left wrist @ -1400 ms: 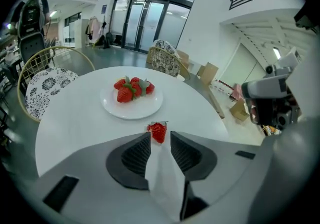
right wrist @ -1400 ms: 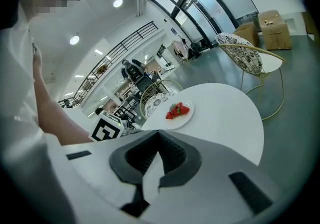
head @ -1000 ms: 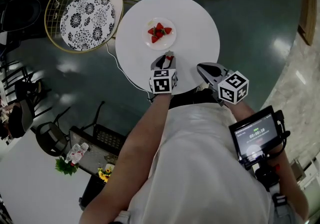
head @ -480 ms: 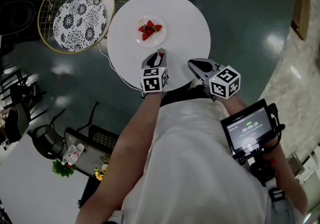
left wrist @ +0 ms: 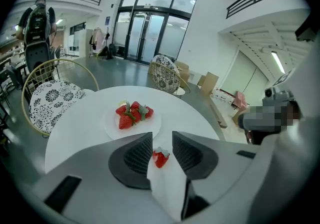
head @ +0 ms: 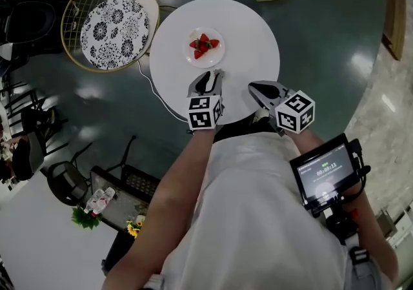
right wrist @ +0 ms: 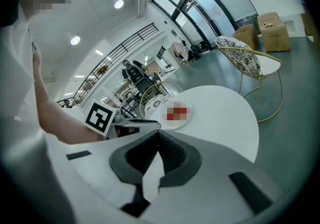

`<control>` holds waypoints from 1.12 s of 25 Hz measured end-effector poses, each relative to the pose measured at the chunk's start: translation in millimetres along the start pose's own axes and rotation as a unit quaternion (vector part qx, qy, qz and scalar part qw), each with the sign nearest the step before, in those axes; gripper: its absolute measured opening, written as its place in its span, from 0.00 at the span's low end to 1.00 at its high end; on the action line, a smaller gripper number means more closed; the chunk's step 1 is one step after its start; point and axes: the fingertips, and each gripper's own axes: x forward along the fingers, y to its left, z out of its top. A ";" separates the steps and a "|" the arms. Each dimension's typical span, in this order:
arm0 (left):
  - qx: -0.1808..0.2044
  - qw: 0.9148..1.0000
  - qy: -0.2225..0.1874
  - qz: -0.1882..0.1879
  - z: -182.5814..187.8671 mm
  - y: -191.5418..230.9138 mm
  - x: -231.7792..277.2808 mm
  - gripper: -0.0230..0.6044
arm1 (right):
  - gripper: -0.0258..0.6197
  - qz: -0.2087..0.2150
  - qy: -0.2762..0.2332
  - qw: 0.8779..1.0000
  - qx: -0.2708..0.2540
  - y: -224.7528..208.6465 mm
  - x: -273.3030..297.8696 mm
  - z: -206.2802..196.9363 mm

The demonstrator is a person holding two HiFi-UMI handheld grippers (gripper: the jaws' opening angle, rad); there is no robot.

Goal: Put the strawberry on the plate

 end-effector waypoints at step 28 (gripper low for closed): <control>0.094 0.987 0.130 -0.004 -51.2 8.7 45.0 0.25 | 0.05 -0.033 -0.003 0.999 0.020 -17.9 -9.8 -6.4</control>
